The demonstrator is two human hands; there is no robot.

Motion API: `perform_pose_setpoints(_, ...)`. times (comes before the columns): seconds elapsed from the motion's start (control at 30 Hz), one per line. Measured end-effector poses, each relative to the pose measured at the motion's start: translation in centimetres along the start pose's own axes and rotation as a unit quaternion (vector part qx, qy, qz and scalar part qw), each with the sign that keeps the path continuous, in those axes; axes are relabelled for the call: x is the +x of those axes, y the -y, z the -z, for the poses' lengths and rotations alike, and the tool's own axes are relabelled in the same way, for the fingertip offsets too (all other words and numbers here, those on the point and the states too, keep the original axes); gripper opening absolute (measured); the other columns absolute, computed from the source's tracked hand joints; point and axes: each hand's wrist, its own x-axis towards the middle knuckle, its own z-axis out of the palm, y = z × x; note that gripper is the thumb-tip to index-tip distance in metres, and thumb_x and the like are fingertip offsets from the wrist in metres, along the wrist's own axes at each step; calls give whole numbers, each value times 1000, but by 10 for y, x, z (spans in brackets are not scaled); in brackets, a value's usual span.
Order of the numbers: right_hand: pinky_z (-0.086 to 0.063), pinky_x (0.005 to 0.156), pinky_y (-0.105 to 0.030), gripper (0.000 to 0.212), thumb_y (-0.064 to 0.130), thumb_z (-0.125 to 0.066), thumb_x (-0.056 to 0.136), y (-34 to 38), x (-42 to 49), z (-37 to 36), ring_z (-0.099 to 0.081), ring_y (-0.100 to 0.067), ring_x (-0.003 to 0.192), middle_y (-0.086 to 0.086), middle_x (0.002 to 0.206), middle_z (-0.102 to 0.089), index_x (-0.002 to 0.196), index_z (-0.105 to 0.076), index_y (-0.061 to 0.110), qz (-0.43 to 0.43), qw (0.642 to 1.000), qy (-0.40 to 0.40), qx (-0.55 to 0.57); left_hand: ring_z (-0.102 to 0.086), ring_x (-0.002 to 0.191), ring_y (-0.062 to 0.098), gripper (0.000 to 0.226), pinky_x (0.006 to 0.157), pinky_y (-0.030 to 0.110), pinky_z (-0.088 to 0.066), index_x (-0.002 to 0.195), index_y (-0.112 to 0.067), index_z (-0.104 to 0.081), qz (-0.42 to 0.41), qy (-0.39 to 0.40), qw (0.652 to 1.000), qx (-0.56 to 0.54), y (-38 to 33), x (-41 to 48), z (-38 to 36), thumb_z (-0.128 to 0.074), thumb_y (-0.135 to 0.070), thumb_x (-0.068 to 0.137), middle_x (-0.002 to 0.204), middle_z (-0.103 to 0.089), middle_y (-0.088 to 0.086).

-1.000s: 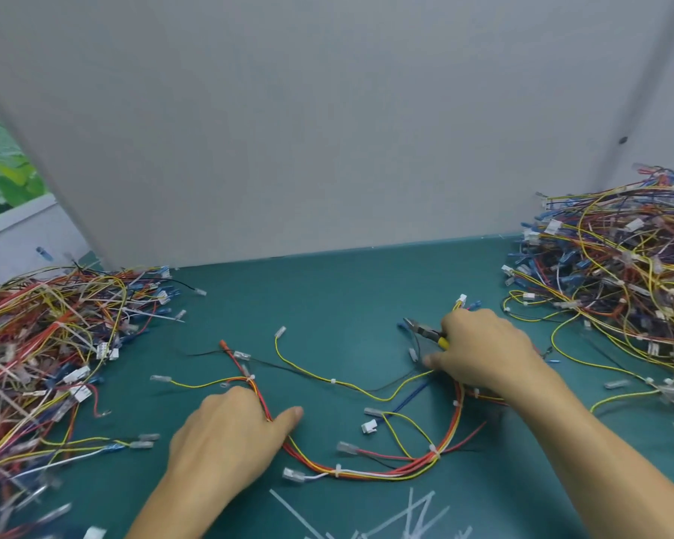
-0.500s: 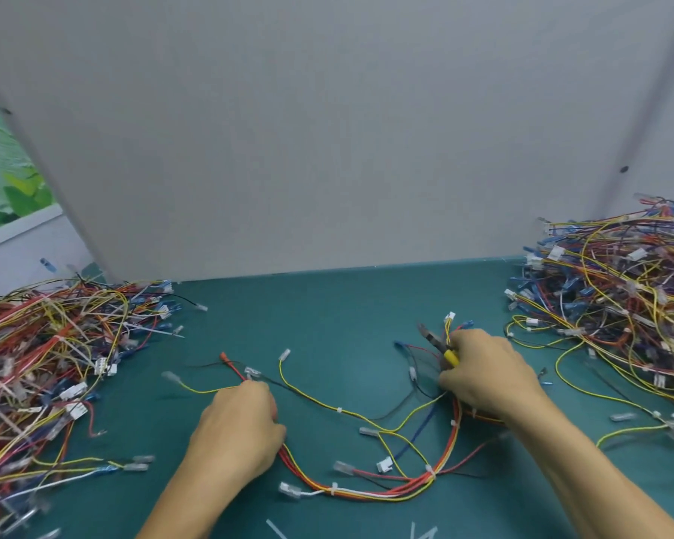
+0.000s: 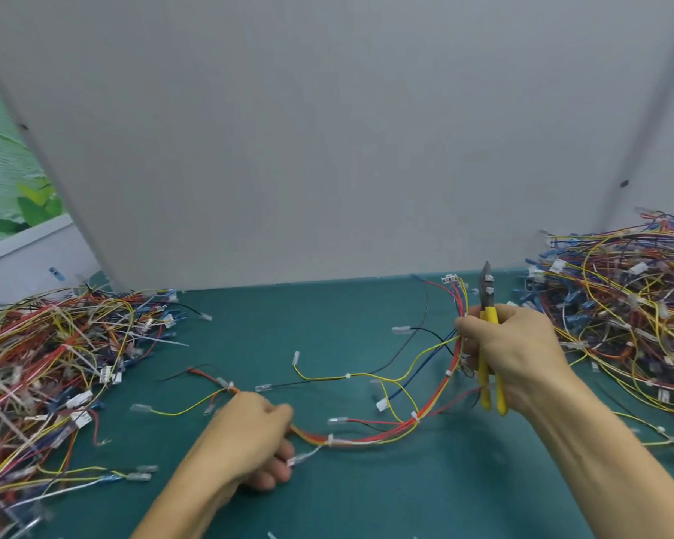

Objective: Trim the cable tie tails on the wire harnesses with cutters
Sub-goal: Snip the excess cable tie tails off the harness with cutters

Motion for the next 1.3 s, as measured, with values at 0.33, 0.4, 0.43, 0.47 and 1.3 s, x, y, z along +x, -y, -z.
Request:
perform_pose_setpoints(0.33, -53, 48, -29, 7, 3, -66, 85, 20, -4, 9, -55, -16, 47, -5, 53, -57, 80, -63, 8, -18, 984, 91, 151, -31, 36, 4, 5, 32, 15, -23, 71, -13, -65, 2, 94, 835, -542, -21, 24, 1, -67, -15, 76, 68, -57, 0)
perform_pose_setpoints(0.4, -54, 56, -33, 10, 3, -65, 86, 22, -4, 9, -58, -18, 51, -5, 57, -58, 79, -63, 10, -10, 979, 101, 177, -30, 38, 4, 14, 34, 16, -25, 72, -17, -64, -86, 46, 849, -519, -29, 29, 4, -62, -8, 83, 63, -53, -4)
perform_pose_setpoints(0.43, -54, 58, -34, 12, 3, -64, 86, 23, -5, 9, -58, -19, 52, -4, 58, -58, 77, -63, 10, -6, 976, 99, 195, -33, 41, 4, 19, 37, 18, -29, 73, -18, -66, -136, 1, 865, -484, -34, 29, 6, -61, -5, 86, 62, -55, -5)
perform_pose_setpoints(0.47, -54, 59, -33, 14, 2, -63, 87, 24, -5, 8, -58, -18, 52, -4, 59, -57, 76, -61, 11, -1, 974, 90, 209, -38, 44, 5, 22, 42, 20, -34, 75, -19, -68, -182, -53, 880, -436, -39, 28, 9, -60, -3, 88, 62, -59, -7)
perform_pose_setpoints(1.3, -49, 57, -16, 13, 9, -78, 76, 19, -22, -14, -61, -12, 55, -3, 65, -68, 75, -67, 16, 217, 969, 68, -101, -68, 68, 7, 20, 77, 26, -52, 74, -24, -75, -315, -80, 941, -97, -48, 23, 8, -69, -7, 83, 92, -68, -34)
